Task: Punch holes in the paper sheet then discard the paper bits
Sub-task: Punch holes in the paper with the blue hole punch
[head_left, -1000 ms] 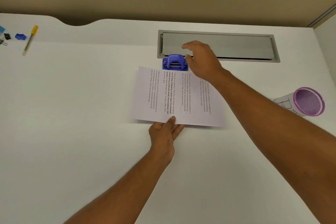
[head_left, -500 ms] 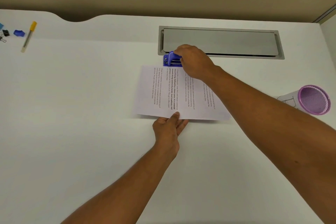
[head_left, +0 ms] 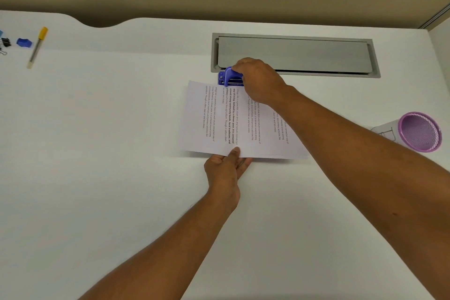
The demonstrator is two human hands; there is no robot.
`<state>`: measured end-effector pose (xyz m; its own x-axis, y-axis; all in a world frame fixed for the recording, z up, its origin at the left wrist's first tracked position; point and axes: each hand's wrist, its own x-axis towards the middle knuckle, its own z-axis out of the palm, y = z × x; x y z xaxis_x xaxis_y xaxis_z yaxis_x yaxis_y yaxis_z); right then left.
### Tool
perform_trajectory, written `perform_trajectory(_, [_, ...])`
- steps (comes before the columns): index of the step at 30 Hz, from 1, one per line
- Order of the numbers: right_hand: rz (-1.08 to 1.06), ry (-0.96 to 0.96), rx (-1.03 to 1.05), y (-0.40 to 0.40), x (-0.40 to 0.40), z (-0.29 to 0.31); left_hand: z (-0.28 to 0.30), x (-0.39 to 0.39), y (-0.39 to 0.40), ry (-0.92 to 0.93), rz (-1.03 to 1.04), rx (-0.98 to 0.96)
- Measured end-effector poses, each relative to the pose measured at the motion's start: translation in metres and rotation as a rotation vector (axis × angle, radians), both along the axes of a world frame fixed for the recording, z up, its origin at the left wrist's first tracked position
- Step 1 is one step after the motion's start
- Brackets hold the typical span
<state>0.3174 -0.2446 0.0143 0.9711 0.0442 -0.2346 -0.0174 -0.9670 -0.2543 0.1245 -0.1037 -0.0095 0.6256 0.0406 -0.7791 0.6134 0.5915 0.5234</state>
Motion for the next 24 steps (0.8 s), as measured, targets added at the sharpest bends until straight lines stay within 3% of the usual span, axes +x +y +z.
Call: perform_trajectory(24, [0.013, -0.043, 0.011, 0.0, -0.01, -0.001, 0.005, 0.023, -0.009, 0.008, 0.004, 0.026])
